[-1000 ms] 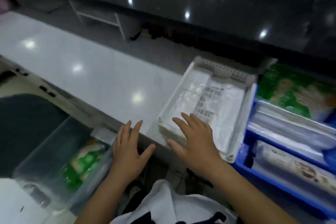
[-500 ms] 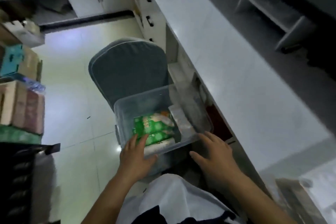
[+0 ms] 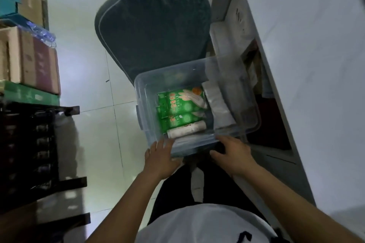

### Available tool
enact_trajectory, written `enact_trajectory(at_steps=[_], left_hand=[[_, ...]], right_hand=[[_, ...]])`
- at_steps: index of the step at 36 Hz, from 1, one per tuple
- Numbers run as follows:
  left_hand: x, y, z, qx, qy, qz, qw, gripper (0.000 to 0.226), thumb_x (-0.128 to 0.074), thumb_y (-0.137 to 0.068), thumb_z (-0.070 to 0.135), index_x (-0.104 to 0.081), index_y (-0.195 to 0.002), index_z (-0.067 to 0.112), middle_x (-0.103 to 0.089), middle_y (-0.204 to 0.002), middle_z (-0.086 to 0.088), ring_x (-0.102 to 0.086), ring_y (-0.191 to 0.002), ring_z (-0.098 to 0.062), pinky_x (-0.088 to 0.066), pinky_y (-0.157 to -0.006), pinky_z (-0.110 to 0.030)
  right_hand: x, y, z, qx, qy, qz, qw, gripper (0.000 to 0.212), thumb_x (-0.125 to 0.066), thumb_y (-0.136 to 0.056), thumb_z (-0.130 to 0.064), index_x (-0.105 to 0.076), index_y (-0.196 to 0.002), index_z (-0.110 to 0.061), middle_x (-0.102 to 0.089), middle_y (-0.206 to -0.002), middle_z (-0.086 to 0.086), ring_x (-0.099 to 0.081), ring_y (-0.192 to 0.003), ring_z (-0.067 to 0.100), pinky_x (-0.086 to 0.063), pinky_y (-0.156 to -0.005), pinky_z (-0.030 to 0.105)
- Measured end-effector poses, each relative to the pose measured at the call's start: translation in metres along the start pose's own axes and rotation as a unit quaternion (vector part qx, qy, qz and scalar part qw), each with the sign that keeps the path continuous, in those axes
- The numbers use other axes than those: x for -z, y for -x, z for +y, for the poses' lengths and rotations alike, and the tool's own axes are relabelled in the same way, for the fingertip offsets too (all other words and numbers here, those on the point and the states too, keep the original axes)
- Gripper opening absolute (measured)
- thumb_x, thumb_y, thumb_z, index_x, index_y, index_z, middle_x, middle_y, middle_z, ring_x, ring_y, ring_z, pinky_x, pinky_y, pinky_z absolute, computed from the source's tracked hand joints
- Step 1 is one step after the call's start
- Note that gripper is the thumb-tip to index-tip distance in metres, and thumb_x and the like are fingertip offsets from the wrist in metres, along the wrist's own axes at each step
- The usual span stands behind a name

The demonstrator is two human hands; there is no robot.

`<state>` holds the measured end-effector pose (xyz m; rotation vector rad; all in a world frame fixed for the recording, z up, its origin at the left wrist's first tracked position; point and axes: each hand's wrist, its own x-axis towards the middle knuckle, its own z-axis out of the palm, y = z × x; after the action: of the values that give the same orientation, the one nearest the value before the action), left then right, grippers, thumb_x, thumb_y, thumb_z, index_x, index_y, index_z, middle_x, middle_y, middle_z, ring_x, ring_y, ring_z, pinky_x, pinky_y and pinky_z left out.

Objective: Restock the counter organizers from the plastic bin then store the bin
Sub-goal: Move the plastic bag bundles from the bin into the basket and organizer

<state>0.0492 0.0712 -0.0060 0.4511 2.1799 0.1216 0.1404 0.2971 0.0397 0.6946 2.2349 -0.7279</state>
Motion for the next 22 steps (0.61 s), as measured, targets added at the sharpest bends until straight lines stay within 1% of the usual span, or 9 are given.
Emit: enact_trajectory(at_steps=[3, 6, 8, 10, 14, 17, 18, 20, 22], left_hand=[[-0.004, -0.015, 0.007, 0.035, 0.008, -0.037, 0.999, 0.076, -0.056, -0.089, 0.055, -0.024, -0.155, 0.035, -0.018, -0.164, -0.006, -0.016, -0.151, -0.029, -0.019, -0.12, -0.046], [-0.005, -0.04, 0.018, 0.041, 0.046, -0.052, 0.997, 0.072, -0.061, -0.088, 0.052, -0.034, -0.151, 0.03, -0.034, -0.158, -0.007, -0.032, -0.145, -0.027, -0.029, -0.116, -0.041], [-0.006, -0.066, 0.029, 0.039, 0.083, -0.049, 0.995, 0.068, -0.065, -0.087, 0.045, -0.042, -0.148, 0.025, -0.046, -0.15, -0.007, -0.043, -0.138, -0.027, -0.037, -0.111, -0.038], [-0.009, -0.096, 0.044, 0.045, 0.141, -0.058, 0.987, 0.064, -0.067, -0.088, 0.039, -0.046, -0.146, 0.022, -0.05, -0.148, -0.009, -0.047, -0.135, -0.027, -0.039, -0.108, -0.034], [-0.021, -0.167, 0.077, 0.053, 0.231, -0.086, 0.968, 0.051, -0.064, -0.09, 0.033, -0.054, -0.136, 0.016, -0.06, -0.135, -0.008, -0.058, -0.119, -0.029, -0.044, -0.088, -0.029], [-0.035, -0.215, 0.099, 0.051, 0.292, -0.113, 0.949, 0.042, -0.066, -0.088, 0.022, -0.062, -0.128, 0.011, -0.069, -0.121, -0.012, -0.065, -0.098, -0.026, -0.052, -0.084, -0.031], [-0.041, -0.233, 0.109, 0.055, 0.302, -0.122, 0.944, 0.04, -0.064, -0.089, 0.018, -0.062, -0.128, 0.009, -0.069, -0.12, -0.015, -0.066, -0.097, -0.026, -0.054, -0.086, -0.033], [-0.051, -0.266, 0.126, 0.086, 0.343, -0.118, 0.928, 0.037, -0.055, -0.097, 0.012, -0.058, -0.131, 0.0, -0.063, -0.129, -0.023, -0.063, -0.109, -0.028, -0.052, -0.093, -0.034], [-0.059, -0.299, 0.14, 0.128, 0.411, -0.109, 0.896, 0.038, -0.044, -0.104, 0.015, -0.051, -0.137, -0.004, -0.053, -0.142, -0.025, -0.056, -0.122, -0.031, -0.044, -0.099, -0.031]], right_hand=[[-0.003, -0.032, 0.013, -0.022, 0.015, -0.039, 0.999, 0.063, -0.054, -0.092, -0.049, -0.037, -0.149, -0.028, -0.036, -0.156, 0.001, -0.032, -0.141, 0.026, -0.025, -0.115, 0.048], [-0.016, -0.052, 0.032, -0.05, 0.015, -0.063, 0.997, 0.065, -0.053, -0.093, -0.048, -0.03, -0.151, -0.029, -0.028, -0.157, 0.002, -0.031, -0.139, 0.033, -0.031, -0.112, 0.049], [-0.03, -0.057, 0.042, -0.054, 0.009, -0.038, 0.998, 0.067, -0.053, -0.092, -0.048, -0.028, -0.151, -0.031, -0.024, -0.159, 0.001, -0.033, -0.137, 0.036, -0.036, -0.108, 0.048], [-0.045, -0.06, 0.049, -0.053, 0.005, -0.001, 0.999, 0.067, -0.052, -0.091, -0.05, -0.028, -0.151, -0.034, -0.021, -0.161, 0.0, -0.034, -0.138, 0.036, -0.04, -0.105, 0.046], [-0.071, -0.063, 0.064, -0.036, -0.044, 0.049, 0.997, 0.065, -0.051, -0.091, -0.051, -0.032, -0.151, -0.034, -0.02, -0.163, -0.001, -0.025, -0.146, 0.033, -0.042, -0.104, 0.044], [-0.082, -0.063, 0.074, -0.006, -0.068, 0.073, 0.995, 0.067, -0.048, -0.092, -0.049, -0.027, -0.154, -0.034, -0.018, -0.164, 0.0, -0.016, -0.15, 0.033, -0.032, -0.114, 0.049], [-0.085, -0.063, 0.077, 0.003, -0.072, 0.075, 0.995, 0.068, -0.046, -0.092, -0.049, -0.022, -0.155, -0.036, -0.014, -0.165, -0.001, -0.011, -0.151, 0.031, -0.028, -0.116, 0.051], [-0.09, -0.064, 0.081, 0.014, -0.072, 0.082, 0.994, 0.069, -0.041, -0.093, -0.049, -0.013, -0.156, -0.04, -0.004, -0.166, -0.005, 0.004, -0.152, 0.025, -0.016, -0.12, 0.053], [-0.095, -0.063, 0.084, 0.013, -0.07, 0.095, 0.993, 0.067, -0.037, -0.094, -0.051, -0.009, -0.154, -0.045, 0.003, -0.165, -0.013, 0.015, -0.151, 0.018, -0.006, -0.121, 0.052]])
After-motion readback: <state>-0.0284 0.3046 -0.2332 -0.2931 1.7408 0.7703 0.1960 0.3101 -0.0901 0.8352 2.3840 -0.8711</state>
